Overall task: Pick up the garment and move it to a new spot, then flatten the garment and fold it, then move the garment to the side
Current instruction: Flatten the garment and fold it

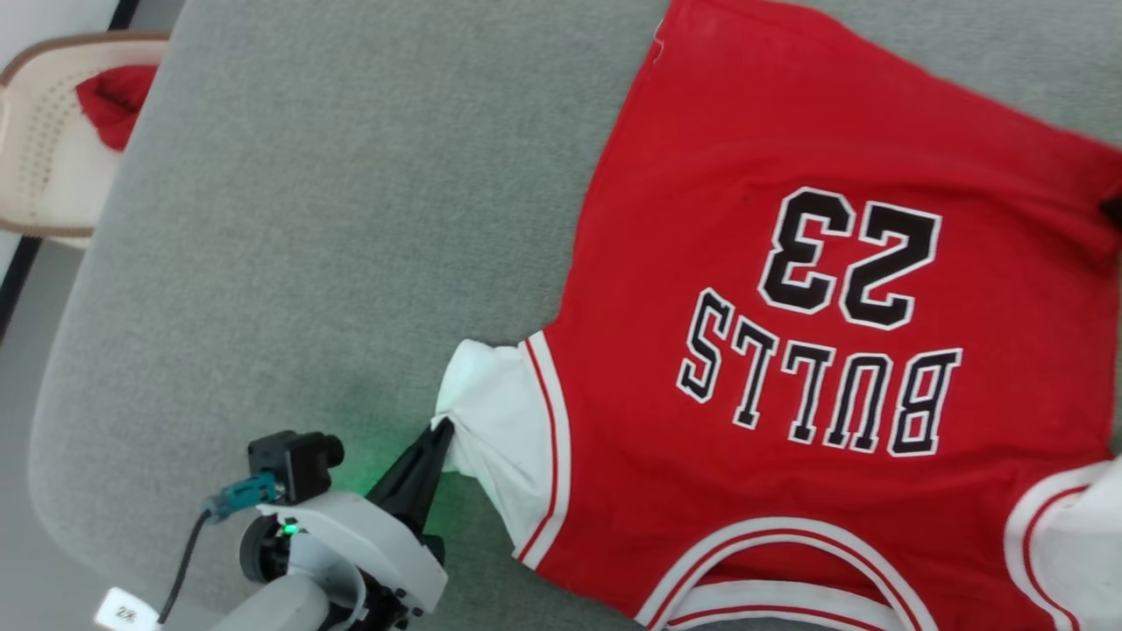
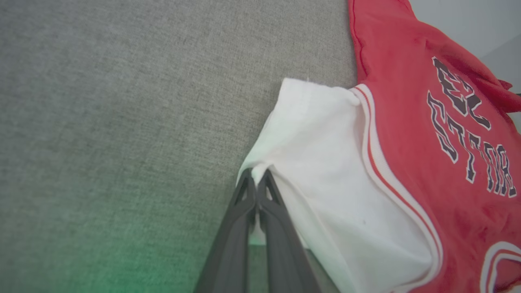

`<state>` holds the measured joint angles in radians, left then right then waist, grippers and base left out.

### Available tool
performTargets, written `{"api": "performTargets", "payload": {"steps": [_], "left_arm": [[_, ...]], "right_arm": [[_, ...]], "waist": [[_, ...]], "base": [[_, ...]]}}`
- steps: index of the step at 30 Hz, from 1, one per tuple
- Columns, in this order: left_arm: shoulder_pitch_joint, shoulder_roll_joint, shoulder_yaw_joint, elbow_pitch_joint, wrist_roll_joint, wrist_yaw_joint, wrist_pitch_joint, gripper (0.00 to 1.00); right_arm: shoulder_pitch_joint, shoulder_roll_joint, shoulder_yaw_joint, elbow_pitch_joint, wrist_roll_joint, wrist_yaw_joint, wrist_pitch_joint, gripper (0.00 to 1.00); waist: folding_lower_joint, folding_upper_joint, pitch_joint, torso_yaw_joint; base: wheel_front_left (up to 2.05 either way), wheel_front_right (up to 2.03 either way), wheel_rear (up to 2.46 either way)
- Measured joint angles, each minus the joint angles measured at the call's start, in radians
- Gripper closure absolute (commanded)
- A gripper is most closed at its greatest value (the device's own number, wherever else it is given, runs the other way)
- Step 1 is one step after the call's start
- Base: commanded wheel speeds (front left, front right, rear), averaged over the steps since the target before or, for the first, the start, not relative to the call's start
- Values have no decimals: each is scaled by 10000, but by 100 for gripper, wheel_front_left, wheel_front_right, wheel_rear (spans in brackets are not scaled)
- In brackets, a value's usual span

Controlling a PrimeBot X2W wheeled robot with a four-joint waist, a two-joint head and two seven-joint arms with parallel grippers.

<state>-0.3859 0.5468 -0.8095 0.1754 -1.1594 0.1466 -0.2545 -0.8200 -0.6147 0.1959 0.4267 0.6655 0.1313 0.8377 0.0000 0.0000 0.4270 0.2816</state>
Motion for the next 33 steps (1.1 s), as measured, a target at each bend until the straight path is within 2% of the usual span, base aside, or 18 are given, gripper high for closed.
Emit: {"api": "performTargets", "payload": {"steps": [7,12,16,23,27,30,31,32,33], "left_arm": [[249,458,188,-387,-2,297,4,100],[386,729,282,-650,-4,462,82,100],[443,909,324,-805,-6,562,125,100],[579,1060,360,-1003,-23,696,169,100],[612,1147,391,-1085,-48,736,180,100],[644,1170,389,-1131,-61,746,205,100],[654,1187,391,-1141,-65,748,207,100],[662,1202,389,-1141,-65,750,207,100],[663,1210,387,-1145,-65,750,207,100]], "right_arm": [[2382,-23,-878,-2107,585,0,359,100],[4103,245,-1655,-3425,667,0,600,100],[5534,706,-2303,-4439,717,0,894,100],[7845,1868,-3404,-5948,537,0,1271,100],[8561,2531,-3831,-6437,347,0,1306,100],[8776,2744,-3873,-6619,52,0,1214,100],[8798,2777,-3866,-6654,6,0,1168,66],[8826,2803,-3847,-6711,-19,0,1060,9],[8843,2830,-3812,-6767,-31,0,945,0]], "waist": [[0,0,-282,-577],[0,0,-436,-957],[0,0,-552,-1220],[0,0,-761,-1492],[0,0,-816,-1598],[0,0,-843,-1653],[1,0,-854,-1668],[0,0,-867,-1682],[0,0,-884,-1692]], "base": [[0,0,0],[0,0,0],[0,0,0],[0,0,0],[0,0,0],[0,0,0],[0,0,0],[0,0,0],[0,0,0]]}}
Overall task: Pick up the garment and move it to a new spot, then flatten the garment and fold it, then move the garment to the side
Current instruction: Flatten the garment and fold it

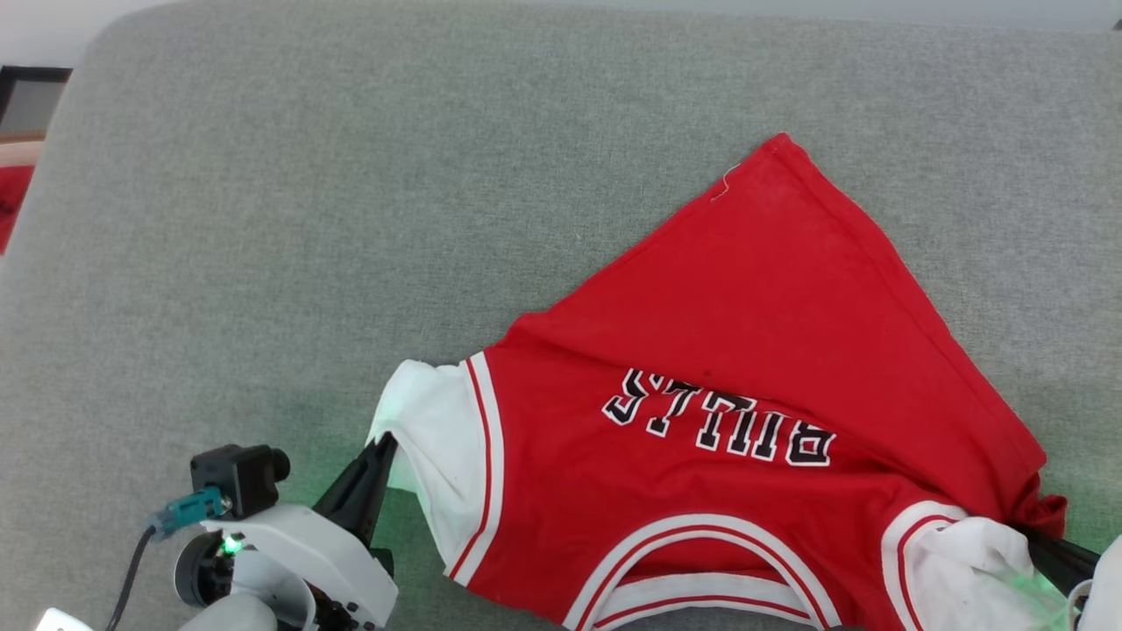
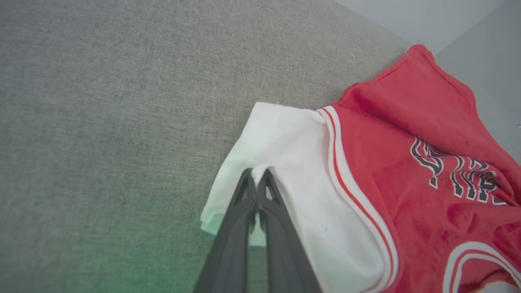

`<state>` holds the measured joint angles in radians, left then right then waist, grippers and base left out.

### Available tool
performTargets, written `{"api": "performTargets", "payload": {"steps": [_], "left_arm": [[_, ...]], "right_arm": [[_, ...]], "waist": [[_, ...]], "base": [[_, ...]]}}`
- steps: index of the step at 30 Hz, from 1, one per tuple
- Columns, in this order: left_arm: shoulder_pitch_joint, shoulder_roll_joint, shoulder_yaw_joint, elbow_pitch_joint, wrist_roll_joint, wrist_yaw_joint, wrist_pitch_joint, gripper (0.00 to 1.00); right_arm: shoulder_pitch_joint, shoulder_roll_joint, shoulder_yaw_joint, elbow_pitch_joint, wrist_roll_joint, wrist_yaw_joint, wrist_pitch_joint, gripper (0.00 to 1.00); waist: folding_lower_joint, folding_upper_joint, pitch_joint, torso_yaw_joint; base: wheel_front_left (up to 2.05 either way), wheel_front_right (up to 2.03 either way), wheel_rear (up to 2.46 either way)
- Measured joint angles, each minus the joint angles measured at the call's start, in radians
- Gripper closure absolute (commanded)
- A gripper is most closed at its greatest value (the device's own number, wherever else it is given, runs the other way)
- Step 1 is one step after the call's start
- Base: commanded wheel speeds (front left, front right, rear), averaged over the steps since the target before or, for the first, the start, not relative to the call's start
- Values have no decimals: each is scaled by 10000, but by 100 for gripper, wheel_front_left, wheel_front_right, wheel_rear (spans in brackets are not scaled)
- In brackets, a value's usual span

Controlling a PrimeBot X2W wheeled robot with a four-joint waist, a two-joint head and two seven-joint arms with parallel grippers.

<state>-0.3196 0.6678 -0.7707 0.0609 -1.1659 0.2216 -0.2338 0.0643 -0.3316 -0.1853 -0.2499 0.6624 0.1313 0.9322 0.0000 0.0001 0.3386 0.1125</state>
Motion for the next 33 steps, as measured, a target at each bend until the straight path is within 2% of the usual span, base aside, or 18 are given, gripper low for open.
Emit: {"api": "performTargets", "payload": {"steps": [5,12,20,24,33], "left_arm": [[71,36,8,-25,0,71,-6,100],[278,88,44,-84,0,92,-46,100],[371,63,40,-211,4,178,-77,100],[339,-27,2,-263,50,194,-81,100],[-104,-416,-211,-82,244,-29,6,100]], "right_arm": [[82,65,69,-366,6,0,-320,0],[1,90,280,-1494,73,0,-1072,0],[-1556,-36,750,-1931,-253,-4,-2031,0],[-2767,-240,1244,-1250,-520,-2,-2405,0],[-5824,-917,2470,1760,-650,-4,-2685,0]], "waist": [[0,0,-154,-19],[0,0,-347,-36],[0,0,-415,65],[0,0,-337,166],[0,0,-9,622]], "base": [[0,0,0],[0,0,0],[0,0,0],[0,0,0],[0,0,0]]}}
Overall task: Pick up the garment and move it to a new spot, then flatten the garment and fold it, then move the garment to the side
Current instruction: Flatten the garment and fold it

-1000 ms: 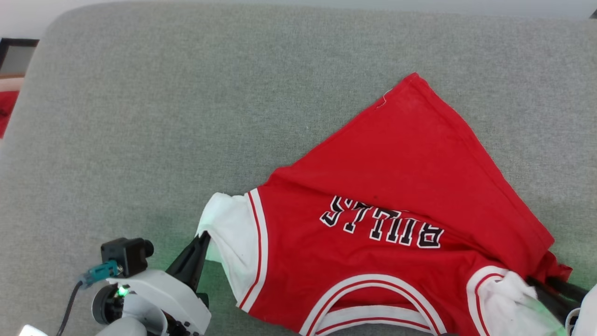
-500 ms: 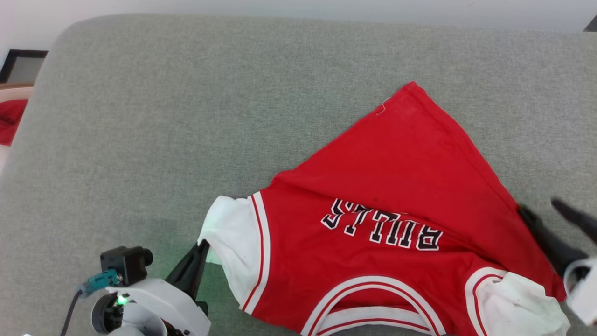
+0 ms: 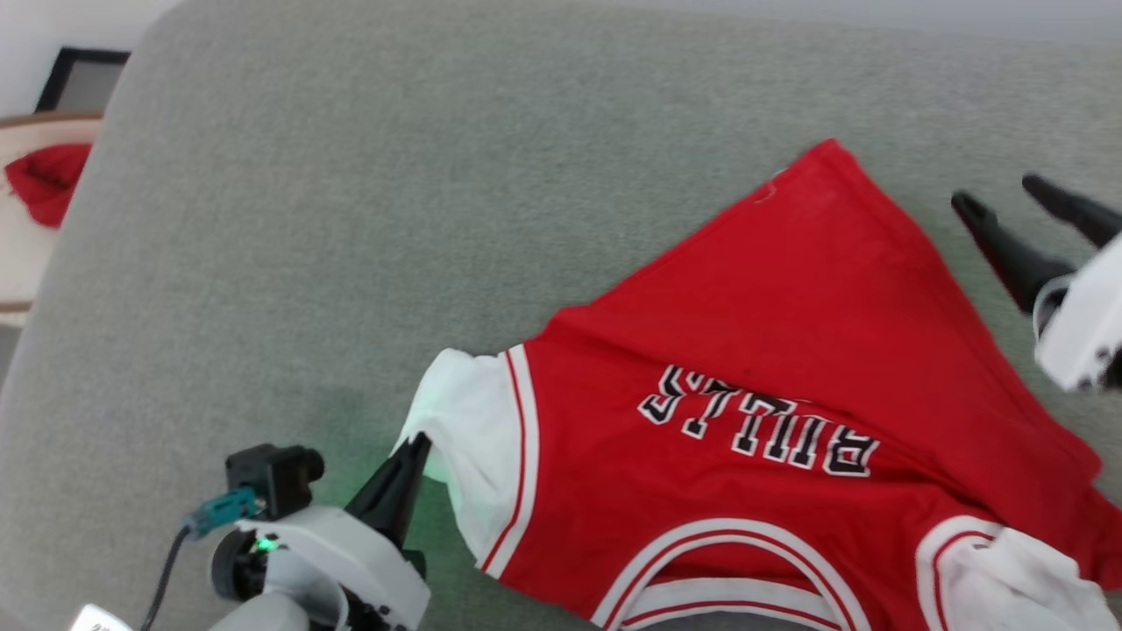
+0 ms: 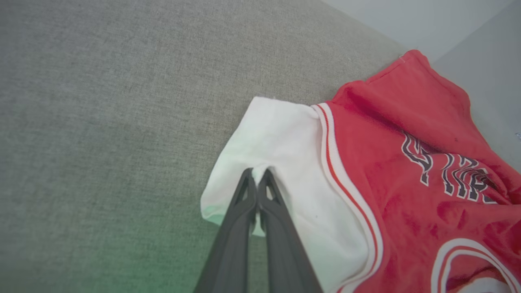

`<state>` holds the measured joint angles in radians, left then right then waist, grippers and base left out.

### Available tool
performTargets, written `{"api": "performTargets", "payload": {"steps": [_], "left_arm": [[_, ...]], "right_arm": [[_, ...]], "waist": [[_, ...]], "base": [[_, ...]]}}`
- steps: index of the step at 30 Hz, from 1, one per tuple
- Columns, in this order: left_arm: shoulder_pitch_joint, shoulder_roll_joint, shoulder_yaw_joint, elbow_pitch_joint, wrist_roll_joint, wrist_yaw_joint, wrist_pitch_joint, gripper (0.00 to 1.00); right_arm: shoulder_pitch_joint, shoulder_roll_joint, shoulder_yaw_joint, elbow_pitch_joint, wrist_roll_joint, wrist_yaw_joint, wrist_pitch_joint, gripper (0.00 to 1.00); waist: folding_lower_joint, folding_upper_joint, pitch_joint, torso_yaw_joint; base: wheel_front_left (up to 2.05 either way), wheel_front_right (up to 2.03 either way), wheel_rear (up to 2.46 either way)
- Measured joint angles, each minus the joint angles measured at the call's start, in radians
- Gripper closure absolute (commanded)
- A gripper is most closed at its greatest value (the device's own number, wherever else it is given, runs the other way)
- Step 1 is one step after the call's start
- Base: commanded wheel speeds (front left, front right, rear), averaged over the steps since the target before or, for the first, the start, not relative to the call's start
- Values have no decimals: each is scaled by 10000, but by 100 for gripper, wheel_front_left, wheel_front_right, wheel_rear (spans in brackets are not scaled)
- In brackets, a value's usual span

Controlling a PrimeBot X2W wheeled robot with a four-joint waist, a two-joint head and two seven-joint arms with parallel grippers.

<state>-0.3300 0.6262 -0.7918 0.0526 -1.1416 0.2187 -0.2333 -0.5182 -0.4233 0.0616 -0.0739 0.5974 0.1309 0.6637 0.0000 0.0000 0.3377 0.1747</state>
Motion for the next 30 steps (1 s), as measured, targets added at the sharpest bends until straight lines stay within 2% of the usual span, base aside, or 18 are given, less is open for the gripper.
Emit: {"api": "performTargets", "payload": {"steps": [9,20,26,27,28,29,30], "left_arm": [[-622,-652,-261,548,174,-479,40,100],[-1154,-1336,-443,1250,301,-1014,-4,100],[-1301,-1588,-462,1609,316,-1260,-61,100],[-1323,-1632,-460,1659,316,-1312,-65,100],[-1333,-1672,-460,1710,316,-1329,-96,100],[-1340,-1697,-458,1768,316,-1379,-104,100],[-1345,-1716,-454,1818,316,-1400,-107,100]], "right_arm": [[-2349,-640,1348,2867,46,0,326,0],[-4060,-721,2604,5582,50,0,1519,0],[-4929,-738,3149,6500,77,0,2075,0],[-5037,-740,3216,6658,77,0,2222,20],[-5173,-732,3242,6809,100,0,2376,69],[-5268,-731,3248,6955,96,2,2426,100],[-5352,-717,3254,7079,96,4,2470,100]], "waist": [[0,0,492,707],[1,0,1042,1488],[0,0,1239,1844],[0,0,1261,1883],[0,0,1276,1918],[0,0,1287,1947],[0,0,1294,1969]], "base": [[0,0,0],[0,0,0],[0,0,0],[0,0,0],[0,0,0],[0,0,0],[0,0,0]]}}
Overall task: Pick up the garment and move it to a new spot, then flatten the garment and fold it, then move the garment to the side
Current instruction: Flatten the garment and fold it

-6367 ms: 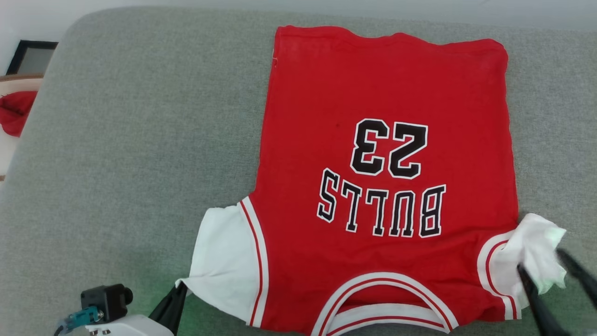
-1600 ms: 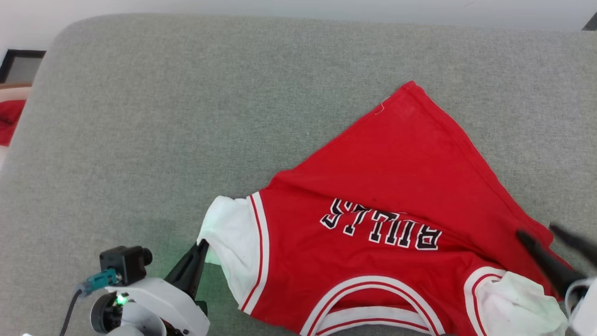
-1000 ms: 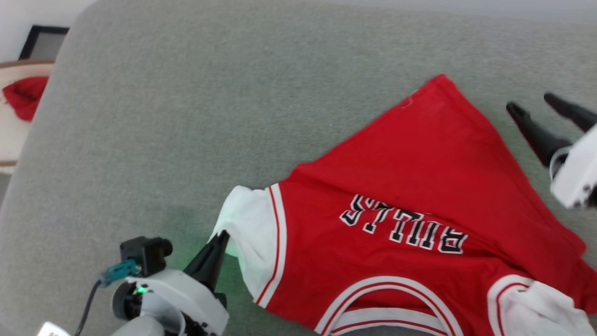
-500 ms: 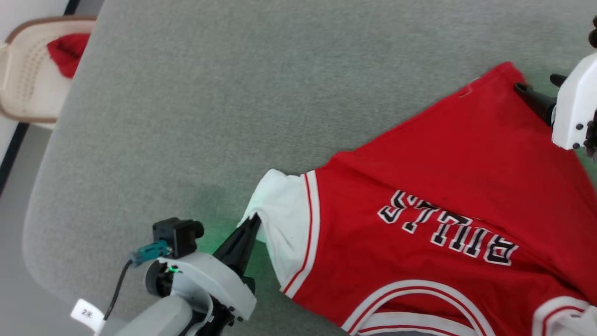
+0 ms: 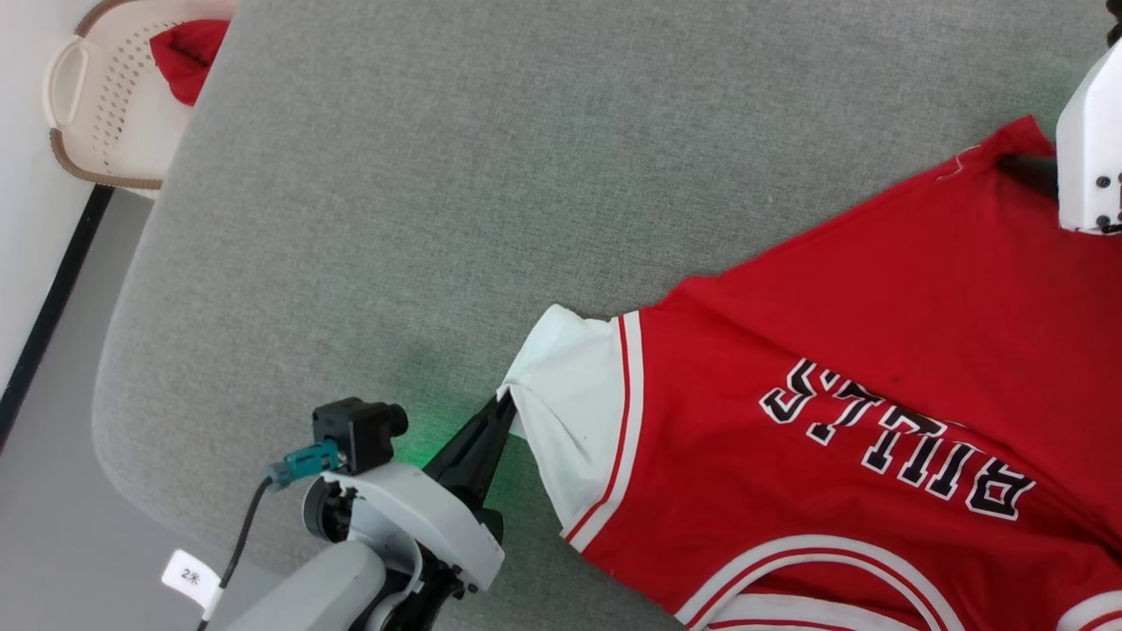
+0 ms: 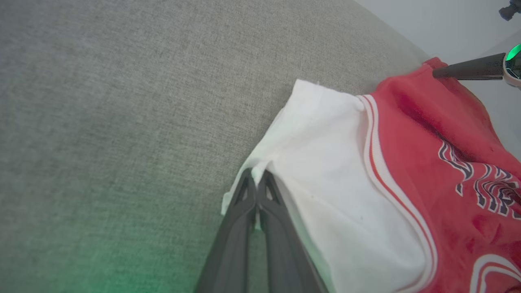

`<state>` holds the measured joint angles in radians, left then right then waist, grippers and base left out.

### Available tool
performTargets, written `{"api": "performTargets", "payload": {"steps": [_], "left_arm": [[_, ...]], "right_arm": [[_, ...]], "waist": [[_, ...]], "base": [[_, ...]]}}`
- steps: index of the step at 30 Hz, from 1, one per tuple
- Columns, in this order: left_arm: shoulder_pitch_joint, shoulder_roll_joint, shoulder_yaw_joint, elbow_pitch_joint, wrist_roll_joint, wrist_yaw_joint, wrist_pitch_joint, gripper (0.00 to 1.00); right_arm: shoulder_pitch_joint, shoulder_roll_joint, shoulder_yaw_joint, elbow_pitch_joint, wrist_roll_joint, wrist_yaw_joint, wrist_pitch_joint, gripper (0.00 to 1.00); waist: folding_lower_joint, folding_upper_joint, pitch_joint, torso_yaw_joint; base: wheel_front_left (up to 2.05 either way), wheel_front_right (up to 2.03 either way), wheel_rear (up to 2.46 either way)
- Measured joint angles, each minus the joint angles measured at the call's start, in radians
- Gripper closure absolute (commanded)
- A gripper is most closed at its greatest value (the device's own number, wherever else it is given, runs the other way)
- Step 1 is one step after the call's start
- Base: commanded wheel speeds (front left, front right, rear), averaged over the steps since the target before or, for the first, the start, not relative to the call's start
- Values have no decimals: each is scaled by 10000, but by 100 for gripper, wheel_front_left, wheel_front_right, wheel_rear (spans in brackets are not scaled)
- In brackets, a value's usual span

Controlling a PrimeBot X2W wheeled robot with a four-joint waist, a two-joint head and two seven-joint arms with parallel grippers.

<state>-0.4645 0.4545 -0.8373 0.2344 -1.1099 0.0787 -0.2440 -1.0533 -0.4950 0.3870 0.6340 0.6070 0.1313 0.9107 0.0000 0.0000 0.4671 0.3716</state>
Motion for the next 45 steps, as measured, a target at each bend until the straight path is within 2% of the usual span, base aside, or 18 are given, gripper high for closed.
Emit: {"api": "performTargets", "payload": {"steps": [9,14,22,30,34,39,45], "left_arm": [[-9,-48,102,301,0,-100,-44,100],[-45,276,173,222,25,-81,67,100],[-750,1526,384,-677,132,157,1103,100],[-2539,3283,905,-1791,416,355,2823,100],[-3794,3751,1149,-1774,558,174,3628,100],[-5452,3714,1193,-1011,828,-226,4462,100],[-7566,2941,1133,773,1220,-709,5045,100]], "right_arm": [[-273,203,-12,671,-61,-4,-288,100],[-267,299,31,675,165,-4,-677,100],[-369,234,15,203,679,-4,-1346,100],[-665,309,2,-466,1093,-4,-2174,100],[-1024,397,-178,-673,961,-4,-2815,100],[-1507,723,-468,-587,529,-4,-3616,100],[-2185,1141,-815,-86,-297,-4,-4556,100]], "waist": [[0,0,-129,-83],[0,0,-252,-292],[0,0,-682,-700],[0,0,-1342,-1197],[0,0,-1646,-1525],[0,1,-1984,-1977],[0,0,-2354,-2482]], "base": [[0,0,0],[0,0,0],[0,0,0],[0,0,0],[0,0,0],[0,0,0],[0,0,0]]}}
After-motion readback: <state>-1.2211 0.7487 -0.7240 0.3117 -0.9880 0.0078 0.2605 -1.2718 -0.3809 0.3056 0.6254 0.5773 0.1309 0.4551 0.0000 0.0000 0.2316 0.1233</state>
